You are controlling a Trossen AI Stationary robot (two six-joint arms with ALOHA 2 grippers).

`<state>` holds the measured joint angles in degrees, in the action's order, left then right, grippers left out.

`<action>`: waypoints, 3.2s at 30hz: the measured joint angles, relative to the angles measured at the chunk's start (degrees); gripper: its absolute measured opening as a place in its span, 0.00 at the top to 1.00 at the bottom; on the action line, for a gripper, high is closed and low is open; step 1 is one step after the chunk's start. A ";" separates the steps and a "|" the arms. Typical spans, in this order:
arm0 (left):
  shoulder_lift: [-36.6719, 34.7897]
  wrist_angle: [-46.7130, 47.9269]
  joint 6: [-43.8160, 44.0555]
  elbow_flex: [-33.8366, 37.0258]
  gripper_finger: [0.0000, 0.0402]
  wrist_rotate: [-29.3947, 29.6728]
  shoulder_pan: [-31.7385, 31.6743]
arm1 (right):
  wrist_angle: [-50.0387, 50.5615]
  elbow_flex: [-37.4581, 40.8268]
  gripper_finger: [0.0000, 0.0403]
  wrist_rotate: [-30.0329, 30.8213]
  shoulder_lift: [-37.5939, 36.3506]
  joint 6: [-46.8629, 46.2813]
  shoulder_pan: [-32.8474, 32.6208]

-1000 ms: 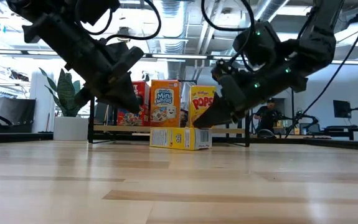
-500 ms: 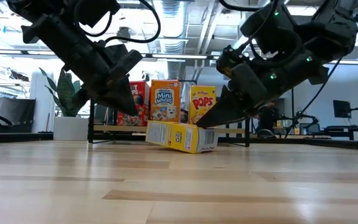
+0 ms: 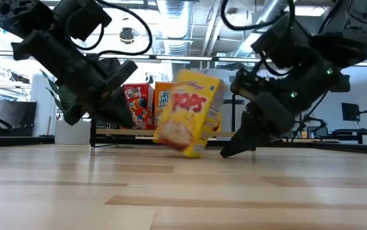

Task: Stack cereal on shelf
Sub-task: Put the yellow cereal box on the shelf aligned with the other yellow cereal boxes

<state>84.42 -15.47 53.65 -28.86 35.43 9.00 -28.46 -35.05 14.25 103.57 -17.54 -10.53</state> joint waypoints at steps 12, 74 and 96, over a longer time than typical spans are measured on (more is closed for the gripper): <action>0.02 -3.15 -5.08 0.02 1.00 -0.63 -1.62 | 1.45 -0.24 0.94 -0.20 -5.68 2.37 -0.96; -0.59 5.54 -7.15 0.00 0.64 -9.40 -2.89 | 49.46 -46.18 0.19 -30.61 4.76 37.07 10.85; -0.59 5.64 -7.78 0.00 0.64 -9.22 -2.89 | 50.91 -46.20 0.32 -30.63 4.79 37.37 11.00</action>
<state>83.83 -9.82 45.87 -28.86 26.22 6.11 22.45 -81.25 -16.38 108.36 19.84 0.47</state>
